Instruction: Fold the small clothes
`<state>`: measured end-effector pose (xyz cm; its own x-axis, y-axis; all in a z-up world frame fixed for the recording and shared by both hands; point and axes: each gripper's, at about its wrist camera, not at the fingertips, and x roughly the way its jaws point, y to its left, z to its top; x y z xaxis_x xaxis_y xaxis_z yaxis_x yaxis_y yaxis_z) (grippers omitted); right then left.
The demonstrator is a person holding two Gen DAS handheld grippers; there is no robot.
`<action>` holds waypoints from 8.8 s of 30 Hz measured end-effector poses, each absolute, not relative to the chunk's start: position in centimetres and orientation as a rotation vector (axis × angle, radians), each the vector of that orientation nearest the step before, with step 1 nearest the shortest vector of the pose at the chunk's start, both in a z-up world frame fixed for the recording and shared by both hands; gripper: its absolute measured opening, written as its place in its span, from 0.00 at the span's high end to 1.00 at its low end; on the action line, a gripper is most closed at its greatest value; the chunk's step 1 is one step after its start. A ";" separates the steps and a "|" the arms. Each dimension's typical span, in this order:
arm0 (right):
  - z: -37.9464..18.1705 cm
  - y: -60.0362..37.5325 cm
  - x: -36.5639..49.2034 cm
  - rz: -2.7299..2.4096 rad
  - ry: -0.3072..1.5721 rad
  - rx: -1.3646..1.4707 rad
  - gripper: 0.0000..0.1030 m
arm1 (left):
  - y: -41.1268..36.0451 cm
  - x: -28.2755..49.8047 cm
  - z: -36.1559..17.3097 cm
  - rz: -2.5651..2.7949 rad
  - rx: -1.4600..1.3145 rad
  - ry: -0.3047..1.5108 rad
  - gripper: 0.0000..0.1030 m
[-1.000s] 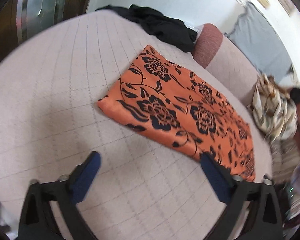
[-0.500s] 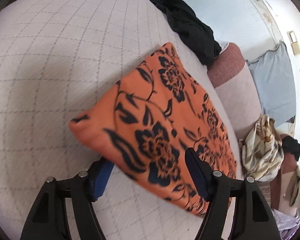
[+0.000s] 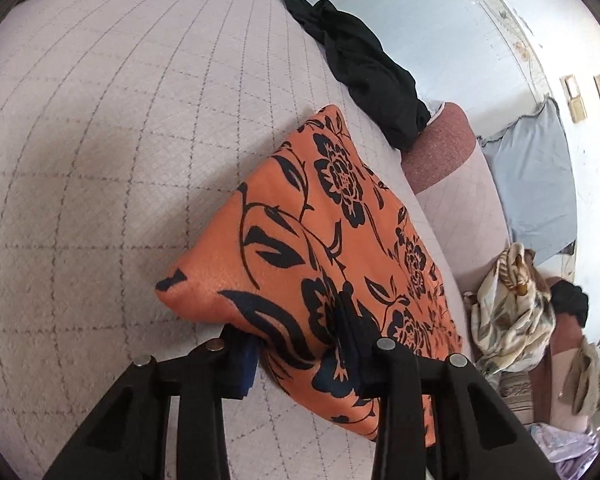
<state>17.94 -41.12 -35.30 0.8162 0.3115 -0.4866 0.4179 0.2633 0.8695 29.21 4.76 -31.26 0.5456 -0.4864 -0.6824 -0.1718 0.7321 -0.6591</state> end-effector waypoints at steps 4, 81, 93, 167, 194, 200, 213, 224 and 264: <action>-34.2 -39.3 20.1 -0.097 0.724 1.151 0.35 | 3.6 29.7 -31.3 -0.244 -0.741 0.991 0.28; -25.1 -44.8 2.4 -0.501 0.555 0.945 0.44 | 13.0 20.0 -24.2 -0.032 -0.449 0.698 0.43; -26.5 -34.6 16.9 -0.218 0.814 0.624 0.48 | 2.6 23.2 -29.6 -0.206 -0.108 1.013 0.21; -24.4 -29.7 18.3 0.197 0.986 0.539 0.65 | -4.2 16.7 -25.4 -0.411 0.037 0.607 0.79; -21.7 -16.9 35.5 0.300 1.168 0.061 0.86 | -7.8 13.9 -25.9 -0.607 0.178 0.584 0.79; -21.0 -25.5 31.2 0.304 1.015 0.258 0.87 | -10.6 12.8 -25.0 -0.758 0.138 0.610 0.80; -24.5 -45.7 24.4 0.149 0.918 0.502 0.87 | -27.4 11.5 -26.2 -1.081 0.189 0.735 0.81; -31.7 -51.3 23.9 0.121 1.009 0.787 0.64 | -25.2 10.5 -24.4 -1.162 0.283 0.778 0.40; -25.5 -40.0 26.7 -0.236 1.112 0.401 0.76 | -15.9 19.7 -29.2 -0.596 0.194 0.943 0.00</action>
<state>26.68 -40.02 -25.47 0.4283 0.0144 -0.9035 0.3801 0.9043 0.1946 19.69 -15.92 -29.18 0.4411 -0.3947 -0.8060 0.5588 0.8235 -0.0975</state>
